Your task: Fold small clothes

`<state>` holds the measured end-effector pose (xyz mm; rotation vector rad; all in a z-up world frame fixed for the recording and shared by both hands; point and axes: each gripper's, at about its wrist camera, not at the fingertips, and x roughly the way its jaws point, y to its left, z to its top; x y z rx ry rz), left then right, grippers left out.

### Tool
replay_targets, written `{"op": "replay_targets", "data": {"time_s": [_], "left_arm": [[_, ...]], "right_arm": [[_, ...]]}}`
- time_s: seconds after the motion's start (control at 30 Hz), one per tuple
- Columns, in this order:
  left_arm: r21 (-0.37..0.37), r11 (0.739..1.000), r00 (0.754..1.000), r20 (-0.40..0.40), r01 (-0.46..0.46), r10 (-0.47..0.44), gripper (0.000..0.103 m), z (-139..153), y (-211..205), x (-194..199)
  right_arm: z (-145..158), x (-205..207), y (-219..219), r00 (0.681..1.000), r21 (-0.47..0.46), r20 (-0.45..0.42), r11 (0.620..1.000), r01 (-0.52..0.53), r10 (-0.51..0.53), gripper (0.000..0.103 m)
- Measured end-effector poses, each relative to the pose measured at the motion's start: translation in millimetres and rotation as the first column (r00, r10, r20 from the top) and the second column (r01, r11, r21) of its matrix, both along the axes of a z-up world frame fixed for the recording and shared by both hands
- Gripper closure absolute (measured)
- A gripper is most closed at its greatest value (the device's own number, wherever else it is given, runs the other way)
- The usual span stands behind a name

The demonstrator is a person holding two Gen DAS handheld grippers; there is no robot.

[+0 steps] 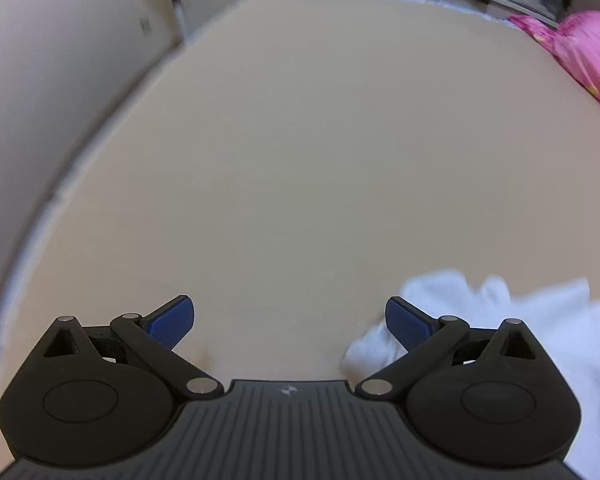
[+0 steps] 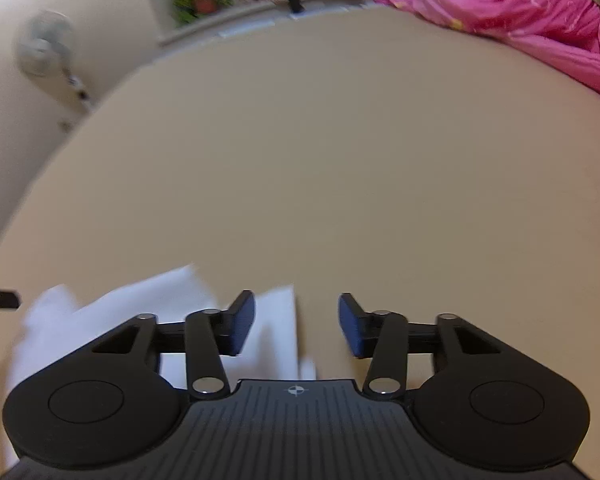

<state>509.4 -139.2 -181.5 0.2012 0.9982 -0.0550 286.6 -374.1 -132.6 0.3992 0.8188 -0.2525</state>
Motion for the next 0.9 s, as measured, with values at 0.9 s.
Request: {"op": "replay_targets", "data": {"time_s": [0.9], "left_arm": [[-0.064, 0.997, 0.995, 0.089, 0.050, -0.044, 0.001, 92.3, 24.5, -330.6]], "right_arm": [[88.5, -213.3, 159.0, 0.981, -0.249, 0.015, 0.951, -0.181, 0.191, 0.002]]}}
